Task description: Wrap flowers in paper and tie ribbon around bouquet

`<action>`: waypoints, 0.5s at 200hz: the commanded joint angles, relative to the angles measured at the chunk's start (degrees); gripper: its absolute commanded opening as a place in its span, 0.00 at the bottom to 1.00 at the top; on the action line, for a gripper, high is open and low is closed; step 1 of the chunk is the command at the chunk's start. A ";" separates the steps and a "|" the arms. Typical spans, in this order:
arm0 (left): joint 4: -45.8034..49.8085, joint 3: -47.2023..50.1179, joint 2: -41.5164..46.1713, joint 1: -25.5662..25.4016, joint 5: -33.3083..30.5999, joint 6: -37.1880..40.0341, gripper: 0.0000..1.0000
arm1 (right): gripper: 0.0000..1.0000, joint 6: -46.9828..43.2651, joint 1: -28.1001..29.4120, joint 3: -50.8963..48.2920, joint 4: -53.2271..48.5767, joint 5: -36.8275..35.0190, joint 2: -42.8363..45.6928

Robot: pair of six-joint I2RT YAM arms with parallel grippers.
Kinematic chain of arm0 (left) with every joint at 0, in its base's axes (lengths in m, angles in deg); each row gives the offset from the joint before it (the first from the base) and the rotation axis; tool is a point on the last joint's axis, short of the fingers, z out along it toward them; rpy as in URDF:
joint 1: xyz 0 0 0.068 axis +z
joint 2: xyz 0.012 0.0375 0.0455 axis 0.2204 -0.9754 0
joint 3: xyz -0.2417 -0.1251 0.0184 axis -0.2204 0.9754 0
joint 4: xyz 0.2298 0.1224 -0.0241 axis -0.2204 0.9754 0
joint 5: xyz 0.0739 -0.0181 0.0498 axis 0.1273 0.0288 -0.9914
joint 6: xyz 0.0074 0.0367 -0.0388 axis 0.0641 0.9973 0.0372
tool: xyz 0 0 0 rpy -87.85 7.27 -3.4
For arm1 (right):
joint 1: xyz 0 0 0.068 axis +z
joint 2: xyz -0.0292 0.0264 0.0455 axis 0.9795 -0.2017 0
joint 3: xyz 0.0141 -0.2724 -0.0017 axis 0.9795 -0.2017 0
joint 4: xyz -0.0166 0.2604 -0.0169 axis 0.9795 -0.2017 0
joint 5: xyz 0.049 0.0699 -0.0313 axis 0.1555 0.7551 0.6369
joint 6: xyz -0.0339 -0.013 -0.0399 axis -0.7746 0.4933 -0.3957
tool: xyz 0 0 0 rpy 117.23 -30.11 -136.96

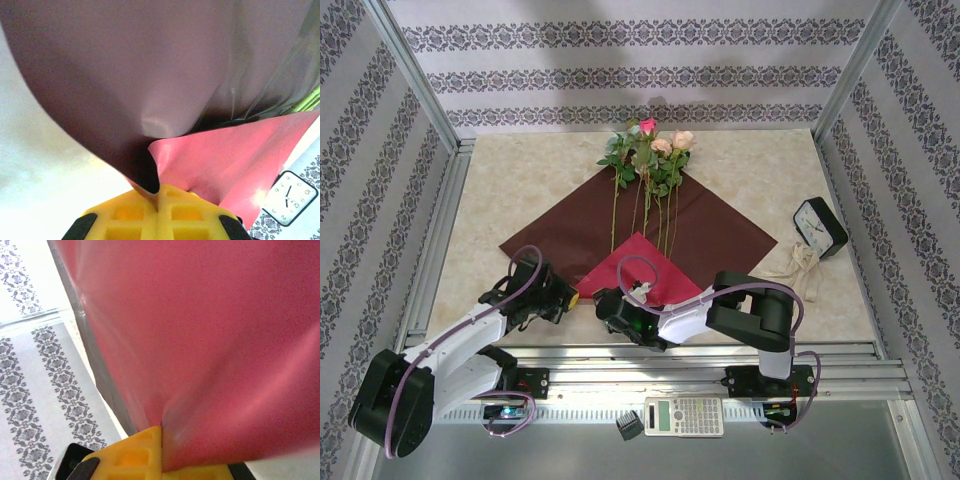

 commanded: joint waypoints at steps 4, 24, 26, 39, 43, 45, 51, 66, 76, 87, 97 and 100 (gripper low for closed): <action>4.03 -0.05 1.50 1.05 0.02 1.65 0.00 | 0.05 7.30 -0.20 -0.27 -1.60 -4.74 0.63; 4.42 0.12 1.85 1.47 0.03 1.85 0.00 | 0.29 8.11 -0.15 -0.91 -3.79 -4.86 1.80; 4.45 0.13 1.88 1.51 0.05 1.86 0.00 | 0.30 8.12 -0.16 -1.04 -3.91 -4.84 1.91; 4.60 0.14 1.89 1.69 0.12 2.09 0.00 | 0.34 8.48 -0.22 -1.99 -4.00 -5.14 2.12; 4.64 0.13 1.91 1.78 0.23 2.14 0.00 | 0.34 8.66 -0.17 -2.27 -3.93 -5.16 2.12; 4.70 0.19 1.89 1.76 0.25 2.15 0.00 | 0.34 8.74 -0.18 -2.44 -3.90 -5.33 2.12; 4.75 0.26 1.90 1.87 0.30 2.26 0.00 | 0.34 8.97 -0.33 -2.91 -3.73 -5.50 2.18; 4.88 0.22 1.90 2.04 0.38 2.49 0.00 | 0.29 9.48 -0.38 -4.06 -3.70 -6.26 2.43; 4.92 0.21 1.85 2.13 0.42 2.54 0.00 | 0.20 9.53 -0.49 -4.60 -3.69 -6.54 2.58; 5.08 0.22 1.88 2.25 0.31 2.65 0.00 | 0.10 9.55 -0.50 -5.02 -3.75 -6.73 2.85; 5.26 0.13 1.77 2.47 0.29 2.80 0.00 | 0.03 9.41 -0.49 -5.23 -4.50 -6.89 3.36; 5.39 0.05 1.74 2.55 0.27 2.91 0.00 | 0.03 9.41 -0.44 -5.24 -4.86 -7.03 3.60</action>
